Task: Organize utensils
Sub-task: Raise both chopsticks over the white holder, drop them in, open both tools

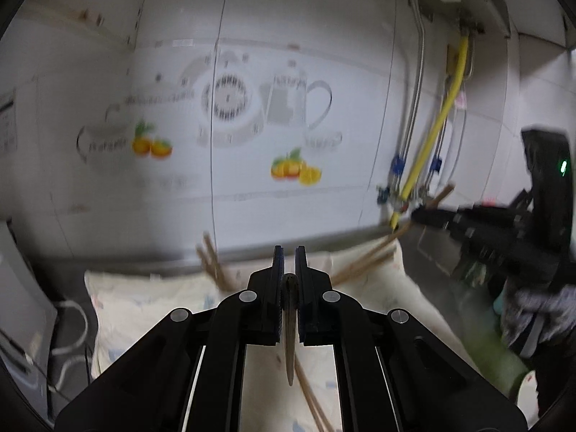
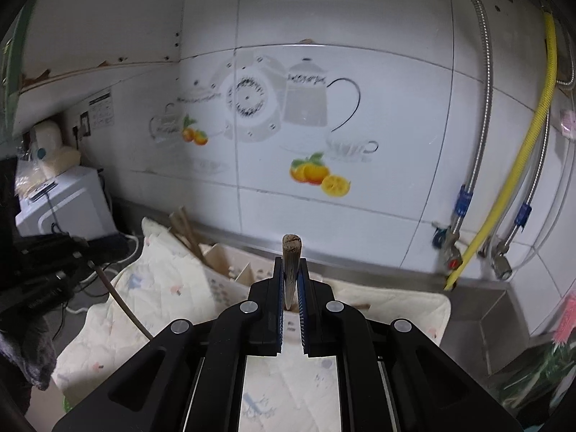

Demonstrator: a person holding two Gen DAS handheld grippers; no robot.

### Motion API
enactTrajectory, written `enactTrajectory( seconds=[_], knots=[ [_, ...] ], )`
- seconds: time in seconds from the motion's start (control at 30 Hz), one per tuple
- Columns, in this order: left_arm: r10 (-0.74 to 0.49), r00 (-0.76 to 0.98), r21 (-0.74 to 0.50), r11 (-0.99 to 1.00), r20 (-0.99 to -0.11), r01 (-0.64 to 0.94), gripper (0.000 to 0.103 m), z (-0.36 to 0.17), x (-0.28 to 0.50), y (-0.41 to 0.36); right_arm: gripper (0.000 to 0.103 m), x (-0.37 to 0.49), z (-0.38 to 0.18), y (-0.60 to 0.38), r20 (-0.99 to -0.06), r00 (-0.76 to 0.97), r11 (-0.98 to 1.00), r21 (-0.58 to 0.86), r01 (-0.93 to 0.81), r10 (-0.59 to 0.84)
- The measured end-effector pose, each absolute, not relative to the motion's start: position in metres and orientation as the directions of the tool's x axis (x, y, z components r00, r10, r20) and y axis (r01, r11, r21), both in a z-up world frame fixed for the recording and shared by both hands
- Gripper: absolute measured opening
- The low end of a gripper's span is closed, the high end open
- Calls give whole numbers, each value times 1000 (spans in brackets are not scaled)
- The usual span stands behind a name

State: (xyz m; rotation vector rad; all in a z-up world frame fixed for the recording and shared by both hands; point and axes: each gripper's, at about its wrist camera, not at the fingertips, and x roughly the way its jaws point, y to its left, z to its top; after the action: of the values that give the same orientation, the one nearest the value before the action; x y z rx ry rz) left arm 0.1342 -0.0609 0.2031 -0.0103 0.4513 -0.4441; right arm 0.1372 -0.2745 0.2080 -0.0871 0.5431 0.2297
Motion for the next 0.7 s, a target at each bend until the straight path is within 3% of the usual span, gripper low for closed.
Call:
enactTrajectory(
  seconds=[0.43,0.7],
  knots=[
    [-290,928,-7,955,-232,297,5,253,191,-76,7,182,184,-274,-570,801,973,-7,-229,184],
    [-265,917,-53,964,-298,261,5,218,226,-70,7,194,164,-275,-600,779,972,-8,-234,183]
  ],
)
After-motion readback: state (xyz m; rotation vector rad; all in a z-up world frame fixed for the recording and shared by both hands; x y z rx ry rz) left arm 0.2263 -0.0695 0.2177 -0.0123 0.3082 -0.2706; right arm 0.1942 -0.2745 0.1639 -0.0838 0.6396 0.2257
